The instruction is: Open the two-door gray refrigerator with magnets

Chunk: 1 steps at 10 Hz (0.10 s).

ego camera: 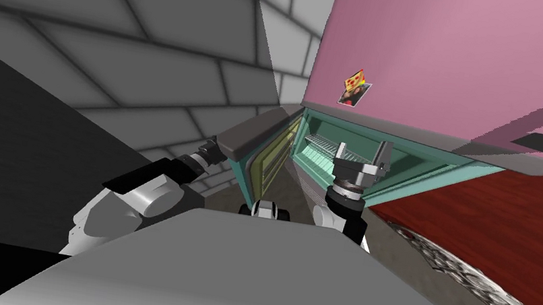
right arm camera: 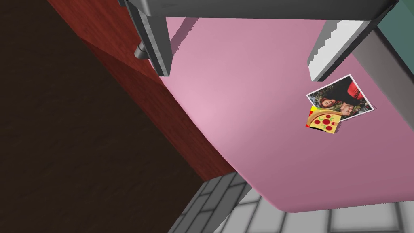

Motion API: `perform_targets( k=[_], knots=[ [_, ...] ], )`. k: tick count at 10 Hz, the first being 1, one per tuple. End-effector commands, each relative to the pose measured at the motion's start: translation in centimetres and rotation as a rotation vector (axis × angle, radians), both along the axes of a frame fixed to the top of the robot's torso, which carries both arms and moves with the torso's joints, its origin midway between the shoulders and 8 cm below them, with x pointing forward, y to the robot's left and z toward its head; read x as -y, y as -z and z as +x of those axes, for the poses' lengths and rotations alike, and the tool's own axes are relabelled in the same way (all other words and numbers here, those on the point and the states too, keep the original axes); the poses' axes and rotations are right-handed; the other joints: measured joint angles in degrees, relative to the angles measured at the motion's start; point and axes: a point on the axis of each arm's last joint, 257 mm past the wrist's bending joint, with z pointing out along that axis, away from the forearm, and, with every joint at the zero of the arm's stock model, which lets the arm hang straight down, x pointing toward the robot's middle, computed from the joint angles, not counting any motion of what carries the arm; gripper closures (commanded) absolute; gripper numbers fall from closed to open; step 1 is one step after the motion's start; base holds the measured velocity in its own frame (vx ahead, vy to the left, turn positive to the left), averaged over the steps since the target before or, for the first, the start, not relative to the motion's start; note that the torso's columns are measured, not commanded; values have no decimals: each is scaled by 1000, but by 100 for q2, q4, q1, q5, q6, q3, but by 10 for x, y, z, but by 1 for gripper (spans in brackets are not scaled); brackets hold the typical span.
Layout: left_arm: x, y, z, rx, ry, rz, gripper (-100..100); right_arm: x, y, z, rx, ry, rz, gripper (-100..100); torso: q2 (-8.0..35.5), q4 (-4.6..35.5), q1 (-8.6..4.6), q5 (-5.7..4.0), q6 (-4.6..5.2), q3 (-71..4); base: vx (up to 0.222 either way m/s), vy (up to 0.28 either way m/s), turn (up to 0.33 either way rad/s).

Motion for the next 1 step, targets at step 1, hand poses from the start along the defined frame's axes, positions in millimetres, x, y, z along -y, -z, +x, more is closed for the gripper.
perform_targets(
  k=[1],
  knots=[
    [-1,1,0,-1,-1,0,0,0,0,0,0,0,0,0,-3,-2,3,2,-1,-1,0,0,0]
  ],
)
